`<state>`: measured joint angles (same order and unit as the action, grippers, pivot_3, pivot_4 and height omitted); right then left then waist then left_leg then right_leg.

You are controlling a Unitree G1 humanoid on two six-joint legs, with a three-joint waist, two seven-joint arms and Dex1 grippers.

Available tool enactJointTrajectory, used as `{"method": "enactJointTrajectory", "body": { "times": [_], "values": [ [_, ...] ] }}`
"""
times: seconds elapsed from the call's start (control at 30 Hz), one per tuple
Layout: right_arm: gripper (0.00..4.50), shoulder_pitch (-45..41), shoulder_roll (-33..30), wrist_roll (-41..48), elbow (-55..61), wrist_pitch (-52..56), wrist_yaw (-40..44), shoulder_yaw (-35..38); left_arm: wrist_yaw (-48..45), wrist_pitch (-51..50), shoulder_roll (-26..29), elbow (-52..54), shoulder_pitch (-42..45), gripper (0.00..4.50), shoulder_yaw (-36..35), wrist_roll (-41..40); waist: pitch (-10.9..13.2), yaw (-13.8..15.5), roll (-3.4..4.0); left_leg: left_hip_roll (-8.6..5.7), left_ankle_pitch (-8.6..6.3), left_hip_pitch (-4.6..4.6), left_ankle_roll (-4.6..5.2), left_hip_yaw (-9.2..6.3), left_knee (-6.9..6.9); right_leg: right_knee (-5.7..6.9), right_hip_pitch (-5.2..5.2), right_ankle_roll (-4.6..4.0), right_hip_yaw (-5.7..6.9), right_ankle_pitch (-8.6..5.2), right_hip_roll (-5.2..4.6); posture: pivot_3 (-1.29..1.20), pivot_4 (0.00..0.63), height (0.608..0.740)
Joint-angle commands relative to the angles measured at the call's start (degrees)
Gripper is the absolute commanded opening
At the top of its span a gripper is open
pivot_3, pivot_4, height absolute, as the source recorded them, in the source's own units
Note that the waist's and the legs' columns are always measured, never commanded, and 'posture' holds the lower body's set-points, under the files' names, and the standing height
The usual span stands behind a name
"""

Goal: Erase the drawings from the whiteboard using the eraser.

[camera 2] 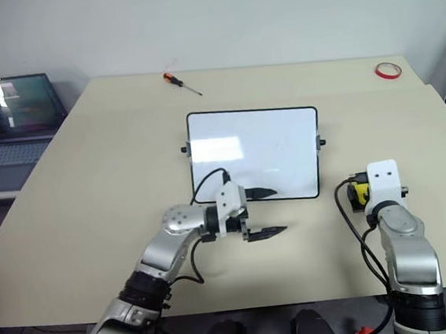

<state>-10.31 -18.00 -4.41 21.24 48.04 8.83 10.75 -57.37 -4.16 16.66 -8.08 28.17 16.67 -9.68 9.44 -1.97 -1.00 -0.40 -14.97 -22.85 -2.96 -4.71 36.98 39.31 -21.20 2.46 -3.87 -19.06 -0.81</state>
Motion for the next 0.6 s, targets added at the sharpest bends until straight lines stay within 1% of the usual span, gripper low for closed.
{"method": "enactJointTrajectory", "body": {
  "times": [0.03, 0.1, 0.2, 0.37, 0.47, 0.6],
  "values": [
    [4.44, -0.68, -3.8, -3.51, 5.05, -3.89, -0.42, -3.28, 7.85, -3.78, -0.93, 6.56, -0.75, 4.5, -6.47, -2.61, 0.0, -0.02, 0.0, 0.01, 0.0, 0.0, 0.0, 0.01, 0.01, 0.01, -0.01, 0.0, -0.02, 0.0, -0.02, 0.0, 0.15, 0.74],
    [4.44, -0.69, -4.44, -4.95, 6.39, -5.23, -1.15, -5.42, 14.2, -6.16, -2.15, 9.64, -3.14, 4.5, -10.07, -3.06, 0.0, -0.1, 0.0, 0.01, 0.0, 0.02, 0.0, 0.02, 0.02, 0.03, -0.01, 0.0, -0.04, 0.0, -0.03, 0.0, 0.15, 0.74],
    [4.44, -0.52, -4.54, -6.58, 7.35, -7.25, -2.13, -7.19, 20.17, -8.34, -3.21, 12.62, -5.99, 4.5, -13.01, -2.59, -0.02, -0.05, -0.01, 0.05, 0.0, 0.05, 0.0, 0.02, 0.02, 0.08, -0.01, 0.0, -0.05, 0.0, -0.02, 0.0, 0.15, 0.74],
    [4.44, 2.48, -0.95, -8.1, 10.96, -10.36, -5.47, -7.71, 37.31, -12.66, -5.47, 20.99, -15.26, 4.5, -23.24, -0.05, -0.02, 0.0, -0.02, 0.05, 0.0, 0.03, -0.01, 0.02, 0.04, 0.12, -0.05, 0.0, -0.07, 0.0, -0.07, 0.0, 0.15, 0.74],
    [4.44, 3.84, -0.14, -8.95, 12.06, -10.75, -5.76, -8.16, 41.89, -13.24, -5.68, 24.99, -19.35, 4.5, -26.74, 0.09, -0.02, 0.18, -0.02, 0.06, 0.0, 0.03, -0.01, 0.03, 0.04, 0.16, -0.08, 0.0, -0.09, 0.0, -0.07, 0.0, 0.15, 0.74],
    [4.44, 8.67, -0.85, -10.74, 13.34, -13.7, -5.05, -11.15, 48.9, -12.35, -8.13, 34.24, -32.61, 4.5, -32.35, 1.91, -0.11, 0.13, -0.08, 0.04, -0.01, 0.06, -0.02, 0.07, 0.02, 0.07, -0.02, 0.01, -0.1, 0.0, -0.13, 0.0, 0.15, 0.74]
  ]
}}
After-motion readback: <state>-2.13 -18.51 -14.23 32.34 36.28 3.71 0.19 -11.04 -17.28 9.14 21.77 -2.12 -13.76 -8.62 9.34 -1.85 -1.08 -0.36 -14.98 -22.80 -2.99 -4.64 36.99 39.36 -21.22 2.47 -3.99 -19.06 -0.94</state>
